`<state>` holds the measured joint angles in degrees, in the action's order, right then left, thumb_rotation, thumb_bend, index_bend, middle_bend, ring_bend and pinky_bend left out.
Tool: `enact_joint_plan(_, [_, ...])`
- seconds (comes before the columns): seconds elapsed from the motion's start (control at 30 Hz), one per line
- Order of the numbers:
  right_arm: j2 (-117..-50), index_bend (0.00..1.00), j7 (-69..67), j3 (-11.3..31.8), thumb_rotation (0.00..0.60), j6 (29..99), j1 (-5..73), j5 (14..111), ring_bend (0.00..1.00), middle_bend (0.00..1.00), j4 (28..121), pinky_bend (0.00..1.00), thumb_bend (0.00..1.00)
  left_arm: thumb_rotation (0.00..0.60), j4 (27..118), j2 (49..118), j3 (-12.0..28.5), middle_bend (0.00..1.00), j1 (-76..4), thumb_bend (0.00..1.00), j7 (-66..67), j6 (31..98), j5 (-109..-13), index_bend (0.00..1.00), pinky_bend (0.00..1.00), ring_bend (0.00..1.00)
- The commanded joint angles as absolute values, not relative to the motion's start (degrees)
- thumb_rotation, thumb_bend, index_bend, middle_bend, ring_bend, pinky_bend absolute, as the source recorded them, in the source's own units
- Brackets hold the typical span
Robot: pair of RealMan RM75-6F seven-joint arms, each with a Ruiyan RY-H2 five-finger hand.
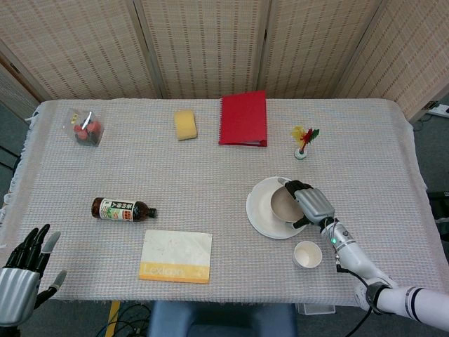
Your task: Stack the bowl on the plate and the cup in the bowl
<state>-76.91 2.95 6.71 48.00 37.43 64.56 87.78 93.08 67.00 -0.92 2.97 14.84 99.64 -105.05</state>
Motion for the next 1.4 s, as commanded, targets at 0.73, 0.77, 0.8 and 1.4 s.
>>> enact_joint_plan(0.73, [-61.71, 0.0, -6.33, 6.84, 0.6, 46.64, 35.71, 73.26, 0.0, 0.0, 99.63, 0.0, 0.03, 0.6, 92.99, 67.13, -0.57, 0.0, 2.68, 0.31, 15.12, 99.21, -103.75, 0.0, 0.26, 0.0])
enact_joint_plan(0.77, [-60.16, 0.0, -6.63, 6.79, 0.6, 47.0, 35.36, 73.82, 0.0, 0.0, 100.82, 0.0, 0.03, 0.6, 93.04, 67.2, -0.62, 0.0, 2.63, 0.31, 15.33, 99.08, -103.8, 0.0, 0.26, 0.0])
enact_joint_plan(0.8, [-58.72, 0.0, -7.09, 6.77, 0.6, 47.46, 34.97, 74.4, 0.0, 0.0, 101.95, 0.0, 0.03, 0.6, 93.08, 67.28, -0.67, 0.0, 2.59, 0.31, 15.53, 98.98, -103.91, 0.0, 0.26, 0.0])
enact_joint_plan(1.4, [-45.0, 0.05, -12.23, 0.56, 0.6, 48.65, 30.82, 90.75, 0.0, 0.0, 112.55, 0.0, 0.03, 0.6, 93.23, 68.32, -1.14, 0.0, 2.44, 0.31, 17.54, 98.33, -104.39, 0.0, 0.26, 0.0])
